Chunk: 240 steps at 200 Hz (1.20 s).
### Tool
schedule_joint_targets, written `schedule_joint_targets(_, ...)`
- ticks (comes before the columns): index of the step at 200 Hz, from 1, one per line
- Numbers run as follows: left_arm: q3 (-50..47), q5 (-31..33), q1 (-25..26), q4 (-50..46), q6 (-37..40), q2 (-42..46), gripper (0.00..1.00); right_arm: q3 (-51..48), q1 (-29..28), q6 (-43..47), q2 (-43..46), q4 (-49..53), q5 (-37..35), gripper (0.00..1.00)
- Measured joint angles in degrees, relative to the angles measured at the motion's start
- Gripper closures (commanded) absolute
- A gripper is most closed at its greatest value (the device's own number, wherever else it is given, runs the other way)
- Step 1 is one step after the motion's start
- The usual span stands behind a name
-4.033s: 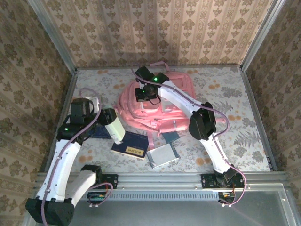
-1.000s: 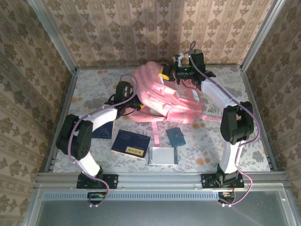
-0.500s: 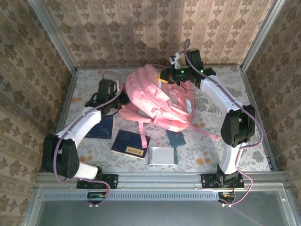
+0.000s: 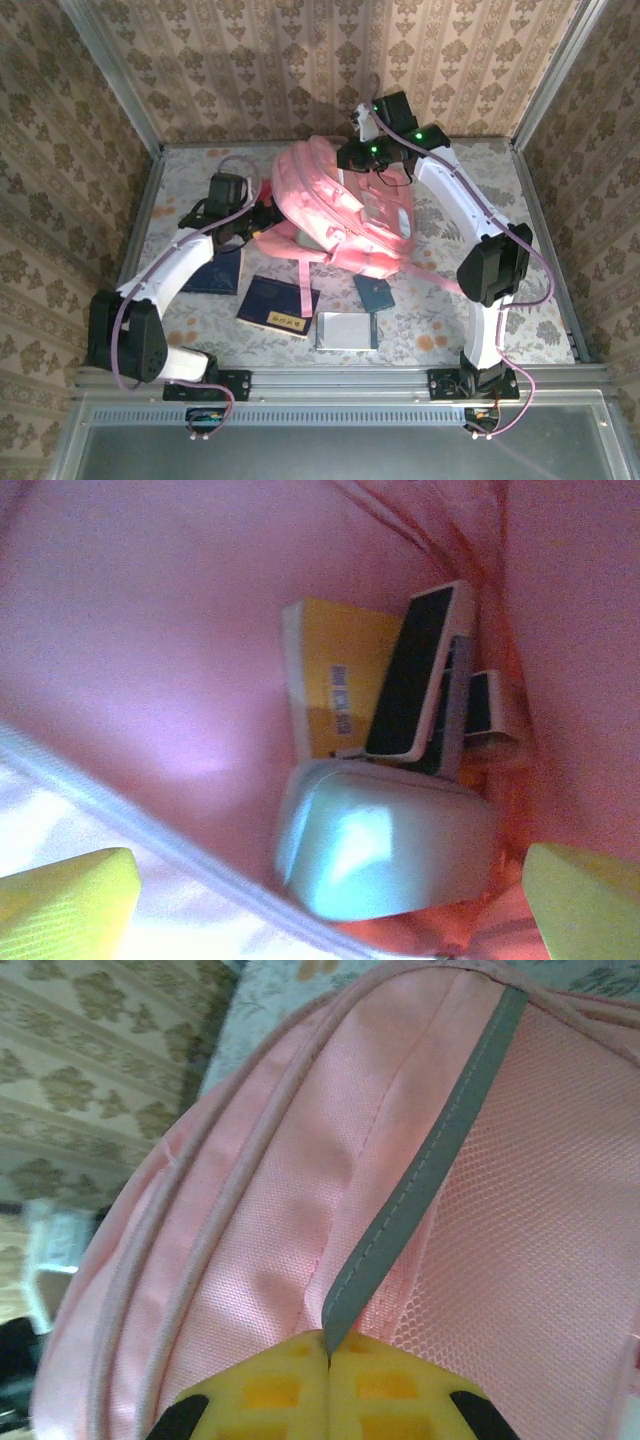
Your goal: Pack the student bag
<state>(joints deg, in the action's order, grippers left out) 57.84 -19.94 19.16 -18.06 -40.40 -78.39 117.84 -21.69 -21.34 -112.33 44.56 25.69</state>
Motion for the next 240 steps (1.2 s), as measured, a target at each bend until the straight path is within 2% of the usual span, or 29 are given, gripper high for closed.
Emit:
schedule_joint_targets(32, -0.04, 2.40, -2.40, -2.82, 0.90, 2.84, 0.00, 4.17, -0.74, 3.78, -1.66, 3.63, -7.41, 1.00)
schedule_joint_targets(99, -1.92, 3.32, -2.86, -6.23, 1.81, 2.82, 0.00, 9.22, -1.95, 8.79, -4.87, 7.15, -17.99, 0.99)
schedule_joint_targets(113, -1.97, 3.39, -3.15, -6.86, 2.12, 3.17, 0.00, 9.68, -2.89, 9.70, -5.77, 7.48, -19.80, 0.89)
schedule_joint_targets(133, -1.97, 3.48, -3.19, -7.74, 2.80, 5.22, 0.00, 11.43, -4.55, 10.80, -8.66, 7.63, -22.36, 0.58)
schedule_joint_targets(150, -1.97, 3.45, -3.19, -8.31, 3.39, 7.82, 0.00, 11.65, -5.62, 11.80, -10.75, 8.00, -24.17, 0.42)
schedule_joint_targets(172, -1.97, 3.28, -3.10, -9.20, 4.57, 10.19, 0.00, 11.50, -6.21, 12.50, -11.82, 8.74, -26.69, 0.34)
schedule_joint_targets(190, -1.95, 3.28, -2.60, -10.21, 5.64, 11.26, 0.00, 9.79, -6.21, 13.33, -10.67, 8.39, -29.07, 0.31)
schedule_joint_targets(208, -1.95, 3.30, -1.05, -10.84, 6.64, 11.63, 0.00, 5.97, -5.99, 14.16, -7.41, 8.37, -31.47, 0.31)
schedule_joint_targets(240, -1.70, 3.69, 5.66, -11.21, 7.54, 10.99, 0.00, -2.89, -5.79, 13.90, 0.42, 7.69, -34.45, 0.36)
